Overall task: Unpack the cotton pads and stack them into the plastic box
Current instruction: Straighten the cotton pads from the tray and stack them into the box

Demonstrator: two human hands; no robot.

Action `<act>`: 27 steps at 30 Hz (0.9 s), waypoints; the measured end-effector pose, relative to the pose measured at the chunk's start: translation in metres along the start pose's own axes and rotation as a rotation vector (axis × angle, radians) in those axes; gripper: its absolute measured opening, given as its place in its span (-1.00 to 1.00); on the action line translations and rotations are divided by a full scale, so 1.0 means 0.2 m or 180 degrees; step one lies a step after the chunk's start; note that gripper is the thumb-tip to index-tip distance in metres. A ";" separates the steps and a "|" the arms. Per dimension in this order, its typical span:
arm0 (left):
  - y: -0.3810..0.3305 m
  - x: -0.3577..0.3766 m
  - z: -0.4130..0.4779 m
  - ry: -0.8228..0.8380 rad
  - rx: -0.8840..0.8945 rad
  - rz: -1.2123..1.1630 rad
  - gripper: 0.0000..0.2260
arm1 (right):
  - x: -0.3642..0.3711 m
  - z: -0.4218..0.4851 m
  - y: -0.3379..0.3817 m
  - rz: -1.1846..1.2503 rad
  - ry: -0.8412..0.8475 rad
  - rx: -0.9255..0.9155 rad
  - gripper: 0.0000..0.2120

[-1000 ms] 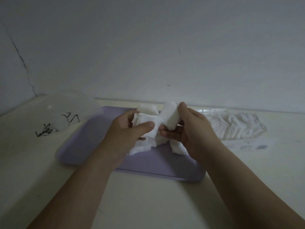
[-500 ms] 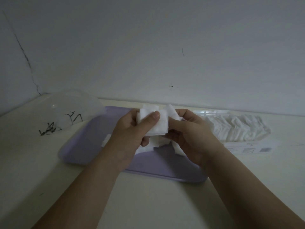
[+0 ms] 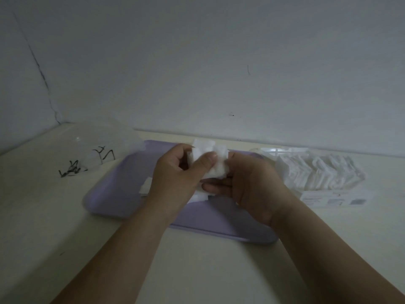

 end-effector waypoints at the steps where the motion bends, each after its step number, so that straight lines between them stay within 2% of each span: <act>1: 0.00 0.00 0.00 -0.0010 0.0048 0.0075 -0.67 | 0.00 0.00 0.00 0.0076 0.0017 0.0008 -0.69; 3: -0.01 0.00 -0.01 -0.0023 0.0051 0.0138 -0.67 | -0.01 0.00 0.00 -0.0061 -0.0027 -0.0147 -0.72; 7: 0.01 -0.03 0.02 -0.0135 -0.0354 0.0122 -0.61 | -0.04 0.02 0.00 -0.0077 -0.0206 -0.0265 -0.75; 11: 0.03 0.04 -0.02 0.0440 -0.0783 -0.0040 -0.63 | 0.01 0.00 0.02 0.0000 0.0099 -0.0188 -0.70; 14: 0.02 0.07 -0.05 0.0457 -0.0721 -0.0035 -0.66 | 0.03 0.00 0.00 -0.0245 0.0095 -0.0226 -0.66; 17: 0.00 0.10 -0.07 0.0706 -0.0541 0.0160 -0.56 | 0.02 0.00 0.00 -0.0757 0.0000 -0.0478 -0.66; 19: -0.02 0.07 -0.05 0.0689 -0.0538 0.0281 -0.53 | 0.00 0.01 -0.01 -0.0992 -0.0176 -0.0584 -0.72; 21: -0.09 -0.04 0.00 0.0274 -0.0182 0.1071 -0.57 | -0.04 0.02 -0.03 -0.1190 -0.0548 -0.0546 -0.77; 23: -0.12 -0.17 0.07 0.0076 0.0156 0.2431 -0.73 | -0.10 0.04 -0.04 -0.1531 -0.0897 -0.0489 -0.76; 24: -0.09 -0.22 0.09 0.0204 0.0098 0.3098 -0.75 | -0.12 0.05 -0.04 -0.1643 -0.0985 -0.0499 -0.77; 25: -0.05 -0.27 0.11 0.0405 -0.0064 0.3630 -0.67 | -0.13 0.05 -0.04 -0.1667 -0.1013 -0.0524 -0.79; 27: 0.01 -0.34 0.10 0.0668 -0.0490 0.4090 -0.54 | -0.12 0.05 -0.05 -0.1594 -0.0938 -0.0517 -0.80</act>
Point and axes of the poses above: each hand's wrist, its own z-axis towards the middle knuckle, its own x-axis out of the palm, y = z × x, the point moved 6 cm from there along z, towards the middle knuckle, and after that the axes turned 7 degrees about -y, right-handed, at the moved point
